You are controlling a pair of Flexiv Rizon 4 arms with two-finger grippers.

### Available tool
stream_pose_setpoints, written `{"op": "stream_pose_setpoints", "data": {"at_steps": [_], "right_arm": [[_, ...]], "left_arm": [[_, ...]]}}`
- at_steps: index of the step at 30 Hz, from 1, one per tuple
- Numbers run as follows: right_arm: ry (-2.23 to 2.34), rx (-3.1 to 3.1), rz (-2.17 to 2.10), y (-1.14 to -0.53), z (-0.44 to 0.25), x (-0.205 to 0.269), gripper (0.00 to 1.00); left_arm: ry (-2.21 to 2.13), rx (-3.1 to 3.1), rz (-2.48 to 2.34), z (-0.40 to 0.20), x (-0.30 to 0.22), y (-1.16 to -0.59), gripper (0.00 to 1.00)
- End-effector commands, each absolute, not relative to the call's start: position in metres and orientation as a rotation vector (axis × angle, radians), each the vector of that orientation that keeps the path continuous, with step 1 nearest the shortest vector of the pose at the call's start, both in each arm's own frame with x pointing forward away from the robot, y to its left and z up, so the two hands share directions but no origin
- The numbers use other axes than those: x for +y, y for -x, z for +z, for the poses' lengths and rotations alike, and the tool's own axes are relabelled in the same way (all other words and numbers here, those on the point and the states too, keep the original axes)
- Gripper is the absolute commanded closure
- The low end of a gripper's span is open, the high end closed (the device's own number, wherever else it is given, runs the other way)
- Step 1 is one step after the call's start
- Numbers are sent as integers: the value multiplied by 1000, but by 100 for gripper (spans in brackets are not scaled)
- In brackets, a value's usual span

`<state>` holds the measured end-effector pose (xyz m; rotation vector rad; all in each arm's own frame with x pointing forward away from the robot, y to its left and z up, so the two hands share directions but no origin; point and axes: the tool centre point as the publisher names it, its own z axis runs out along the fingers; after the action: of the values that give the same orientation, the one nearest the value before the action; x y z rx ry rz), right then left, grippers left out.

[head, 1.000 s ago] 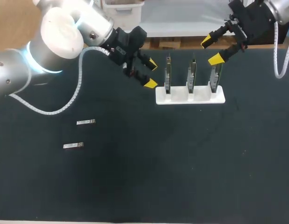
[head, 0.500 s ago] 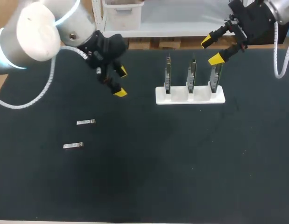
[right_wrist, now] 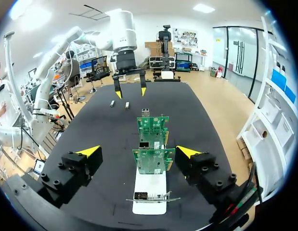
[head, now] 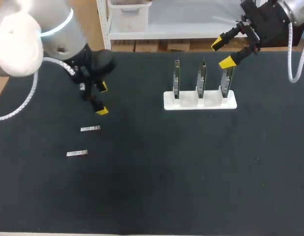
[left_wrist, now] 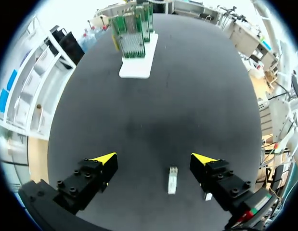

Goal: Pick up the optical module with the left hand, and insert it into the network port with the right hand.

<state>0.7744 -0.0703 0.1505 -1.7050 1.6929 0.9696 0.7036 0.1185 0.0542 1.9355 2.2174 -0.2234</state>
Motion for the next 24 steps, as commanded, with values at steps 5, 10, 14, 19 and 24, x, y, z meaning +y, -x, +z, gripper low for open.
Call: {"op": "stream_pose_setpoints", "data": {"at_steps": [5,10,14,19,24], "right_arm": [[1703,1694,966,-773,151,-70,0],[1703,1694,966,-773,151,-70,0],[1703,1694,966,-773,151,-70,0],[1703,1694,966,-773,151,-70,0],[1703,1694,966,-773,151,-70,0]], "left_arm": [[-1943,2293,-93,43,141,-680,0],[-1980,2339,-43,35,154,-671,0],[-1980,2373,-1,28,162,-668,0],[-1988,2397,16,21,167,-663,0],[-1976,2414,51,15,166,-660,0]]}}
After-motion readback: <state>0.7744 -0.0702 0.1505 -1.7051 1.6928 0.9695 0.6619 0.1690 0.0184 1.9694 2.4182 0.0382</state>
